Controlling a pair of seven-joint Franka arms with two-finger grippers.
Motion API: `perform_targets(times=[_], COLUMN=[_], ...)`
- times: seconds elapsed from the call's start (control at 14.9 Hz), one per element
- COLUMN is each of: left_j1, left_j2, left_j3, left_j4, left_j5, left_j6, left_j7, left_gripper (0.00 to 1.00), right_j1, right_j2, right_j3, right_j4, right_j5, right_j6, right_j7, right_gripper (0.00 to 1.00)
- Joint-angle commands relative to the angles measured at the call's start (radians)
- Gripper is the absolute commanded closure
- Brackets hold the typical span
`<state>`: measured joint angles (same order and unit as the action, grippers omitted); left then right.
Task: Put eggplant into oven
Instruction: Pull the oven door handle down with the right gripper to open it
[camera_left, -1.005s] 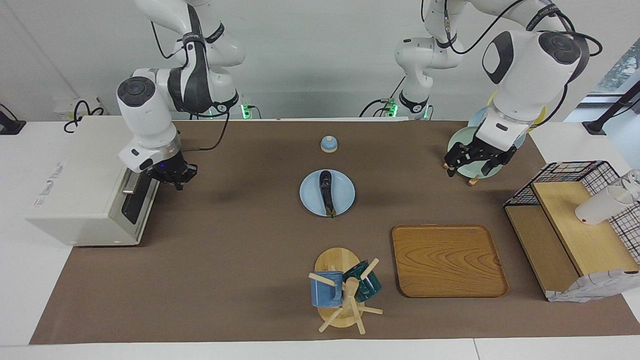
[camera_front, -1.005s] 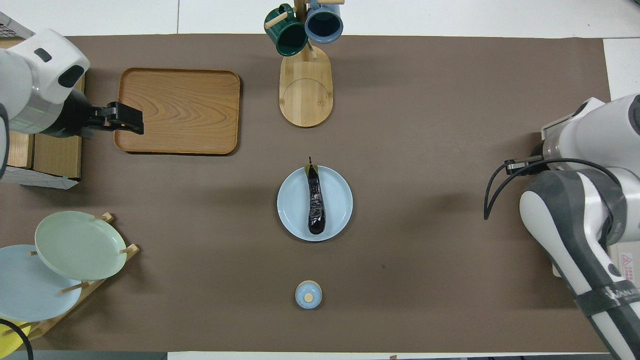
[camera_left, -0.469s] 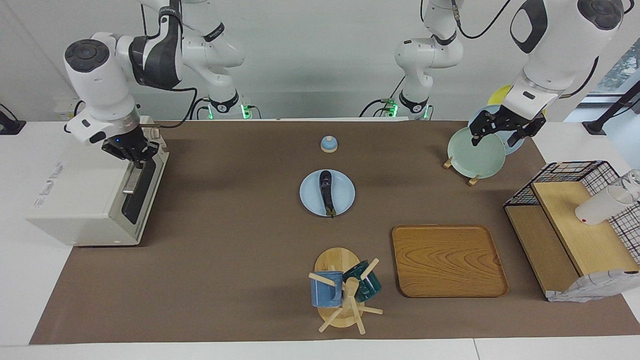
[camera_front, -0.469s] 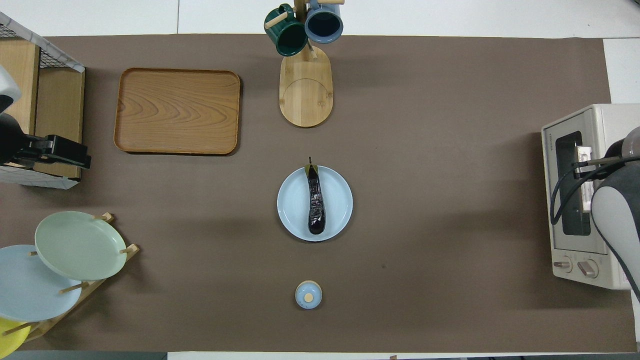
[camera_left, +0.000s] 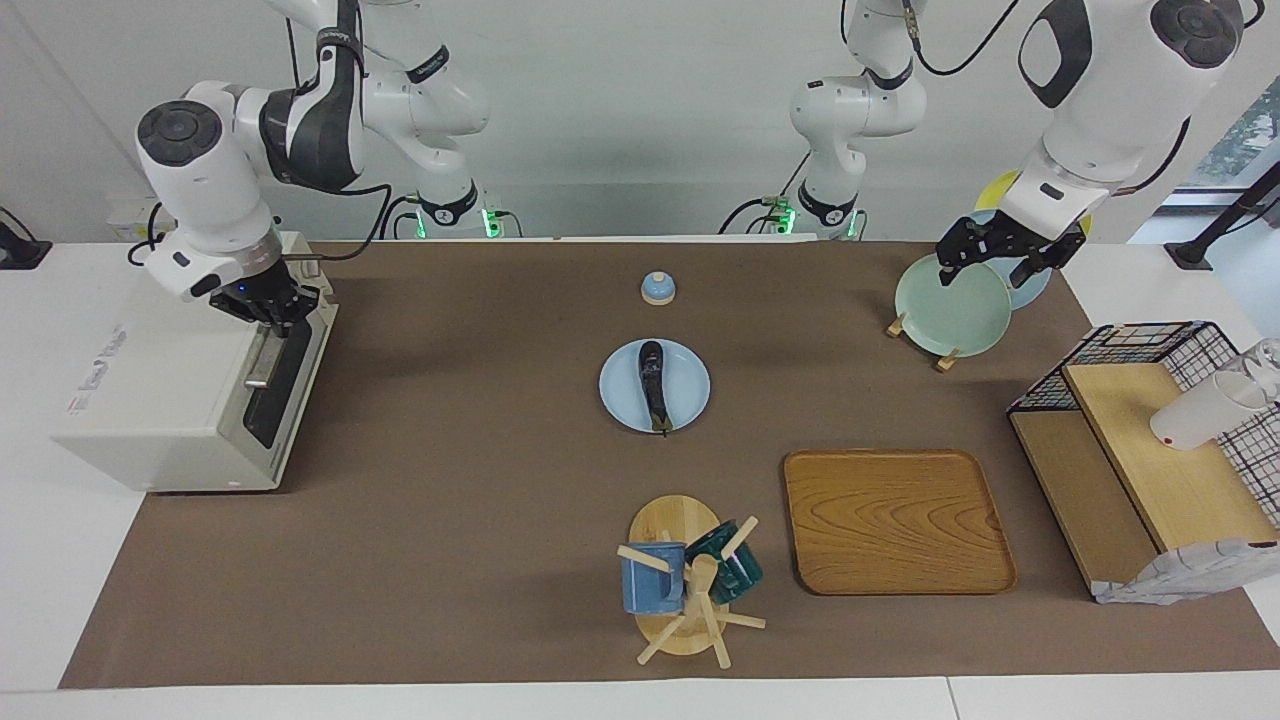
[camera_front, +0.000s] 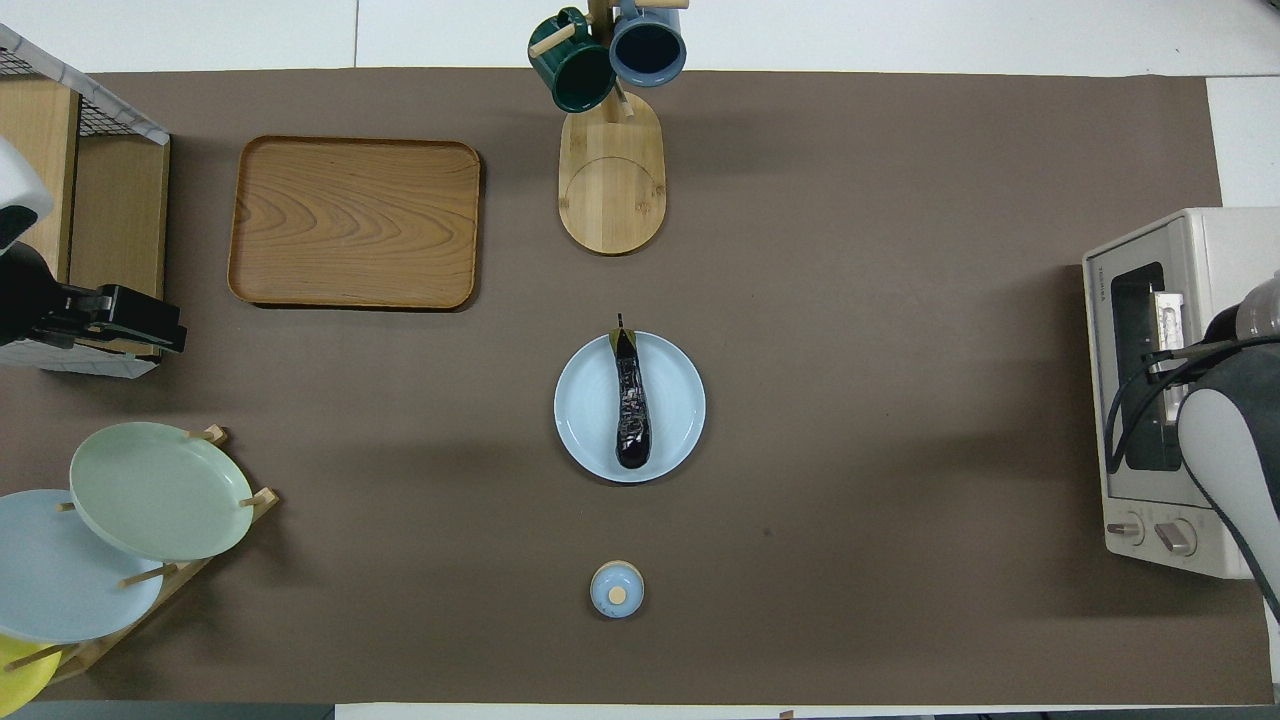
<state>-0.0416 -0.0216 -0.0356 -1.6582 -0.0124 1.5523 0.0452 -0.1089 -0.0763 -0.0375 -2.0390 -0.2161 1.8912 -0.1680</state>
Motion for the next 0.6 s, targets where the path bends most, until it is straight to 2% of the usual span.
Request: perform_targets(times=[0.0, 0.33, 0.54], left_j1=[0.009, 0.012, 0.002], left_j2=[-0.024, -0.021, -0.024], left_j3=[-0.004, -0.006, -0.006], left_j4=[-0.028, -0.025, -0.023], left_j5=[0.008, 0.006, 0.006], left_j6=[0.021, 0.038, 0.023], left_j7=[0.007, 0.013, 0.013], left_gripper=[0.0, 0.0, 0.0], right_j1=[-0.023, -0.026, -0.017], right_j2=[-0.028, -0.017, -0.016], right_j3=[0.005, 0.005, 0.005], right_j4=[-0.041, -0.073, -0.127], right_j5=[-0.012, 0.001, 0.015], right_j6=[0.031, 0.069, 0.183], right_j7=[-0.034, -0.028, -0.022], right_gripper=[1.0, 1.0, 1.0])
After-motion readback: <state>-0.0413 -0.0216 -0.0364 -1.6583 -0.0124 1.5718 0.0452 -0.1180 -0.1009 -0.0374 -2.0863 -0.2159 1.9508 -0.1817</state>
